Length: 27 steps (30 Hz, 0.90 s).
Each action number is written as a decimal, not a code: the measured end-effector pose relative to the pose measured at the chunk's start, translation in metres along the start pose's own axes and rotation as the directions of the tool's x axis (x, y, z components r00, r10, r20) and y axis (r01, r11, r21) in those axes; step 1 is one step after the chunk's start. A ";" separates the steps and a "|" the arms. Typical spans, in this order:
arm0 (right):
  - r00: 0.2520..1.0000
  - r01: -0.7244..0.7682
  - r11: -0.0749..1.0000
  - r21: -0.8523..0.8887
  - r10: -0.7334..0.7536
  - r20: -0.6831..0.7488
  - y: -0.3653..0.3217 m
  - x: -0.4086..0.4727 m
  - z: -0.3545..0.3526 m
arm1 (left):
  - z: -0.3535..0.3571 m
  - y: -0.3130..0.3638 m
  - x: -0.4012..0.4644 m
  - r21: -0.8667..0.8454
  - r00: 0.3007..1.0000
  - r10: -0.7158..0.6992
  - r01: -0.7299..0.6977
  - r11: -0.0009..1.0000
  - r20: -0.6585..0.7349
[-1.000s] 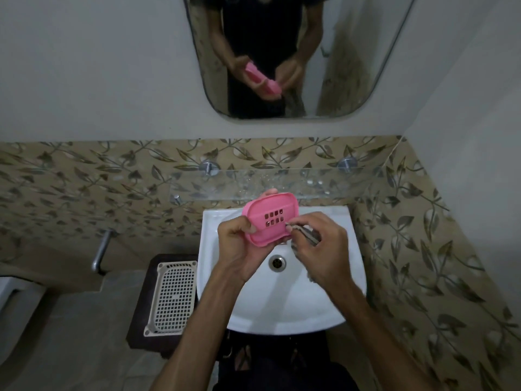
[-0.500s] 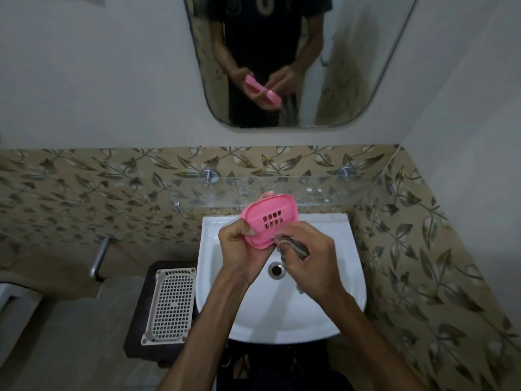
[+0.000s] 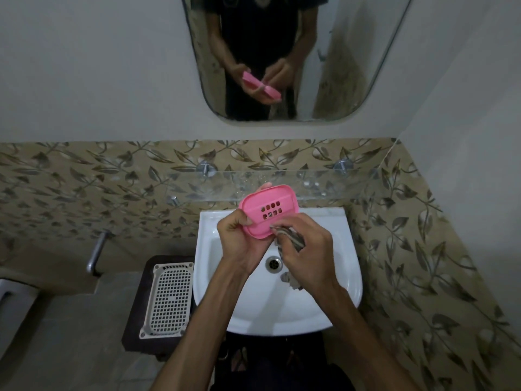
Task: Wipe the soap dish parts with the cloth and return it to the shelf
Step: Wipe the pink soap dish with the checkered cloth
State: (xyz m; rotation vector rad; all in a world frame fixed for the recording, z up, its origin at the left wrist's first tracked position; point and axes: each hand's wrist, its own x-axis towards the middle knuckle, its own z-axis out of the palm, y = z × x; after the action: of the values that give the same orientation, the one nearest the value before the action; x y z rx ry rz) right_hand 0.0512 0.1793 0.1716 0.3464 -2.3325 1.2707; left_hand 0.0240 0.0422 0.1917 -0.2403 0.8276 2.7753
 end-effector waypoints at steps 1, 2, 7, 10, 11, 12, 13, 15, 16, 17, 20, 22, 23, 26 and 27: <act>0.998 -0.046 0.999 0.003 0.047 -0.043 0.001 0.001 -0.001 | 0.000 0.000 0.001 0.002 1.000 0.000 0.000 1.000 -0.002; 0.992 -0.097 0.995 0.011 0.098 -0.086 0.002 0.002 -0.001 | 0.000 0.000 0.001 0.003 1.000 0.003 -0.003 1.000 -0.003; 1.000 -0.020 1.000 0.023 0.020 -0.019 -0.003 -0.002 0.003 | 0.001 0.001 0.000 -0.004 1.000 -0.009 0.008 1.000 -0.013; 0.980 -0.145 0.989 0.040 0.149 -0.128 -0.002 0.000 0.001 | 0.004 0.000 -0.001 0.001 1.000 0.005 -0.005 1.000 -0.012; 0.988 -0.115 0.993 0.042 0.118 -0.095 -0.004 -0.001 0.004 | 0.005 0.001 -0.002 0.003 1.000 0.005 -0.005 1.000 -0.021; 0.997 -0.062 0.997 0.044 0.064 -0.044 -0.007 -0.004 0.006 | 0.005 0.001 -0.002 0.005 1.000 0.002 -0.002 1.000 -0.026; 1.000 -0.026 0.999 0.048 0.026 -0.014 -0.010 -0.006 0.007 | 0.005 0.001 -0.002 0.009 1.000 0.001 -0.001 1.000 -0.025; 0.993 -0.085 0.995 0.050 0.088 -0.083 -0.009 -0.005 0.007 | 0.005 -0.001 -0.003 0.026 1.000 0.012 -0.012 1.000 -0.009; 0.981 -0.136 0.989 0.056 0.143 -0.133 -0.007 -0.004 0.007 | 0.005 -0.001 -0.004 0.031 1.000 0.022 -0.022 0.999 -0.002; 0.978 -0.147 0.987 0.061 0.154 -0.143 -0.007 -0.004 0.007 | 0.006 -0.002 -0.004 0.029 1.000 0.029 -0.029 0.999 -0.001; 0.999 -0.012 0.999 0.043 0.014 -0.043 -0.012 -0.008 0.011 | 0.004 0.001 -0.004 0.002 1.000 0.014 -0.014 1.000 -0.019; 0.992 -0.060 0.998 0.035 0.064 -0.106 -0.008 -0.005 0.008 | 0.002 0.001 -0.003 -0.001 1.000 0.015 -0.016 1.000 -0.015; 0.986 -0.093 0.995 0.035 0.097 -0.137 -0.007 -0.003 0.006 | 0.001 0.001 -0.004 0.001 1.000 0.024 -0.024 1.000 -0.014; 0.999 0.045 0.999 0.004 -0.045 -0.001 -0.006 -0.002 0.003 | -0.003 0.005 -0.006 -0.013 0.999 0.022 -0.022 1.000 -0.023; 0.996 0.081 0.997 -0.004 -0.081 0.037 -0.004 0.000 0.001 | -0.006 0.006 -0.006 -0.004 1.000 0.015 -0.015 1.000 -0.025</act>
State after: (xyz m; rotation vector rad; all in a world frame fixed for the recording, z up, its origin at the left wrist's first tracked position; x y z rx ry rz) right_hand 0.0529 0.1759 0.1740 0.4613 -2.3273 1.2294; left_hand 0.0281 0.0329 0.1916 -0.2707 0.8331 2.7933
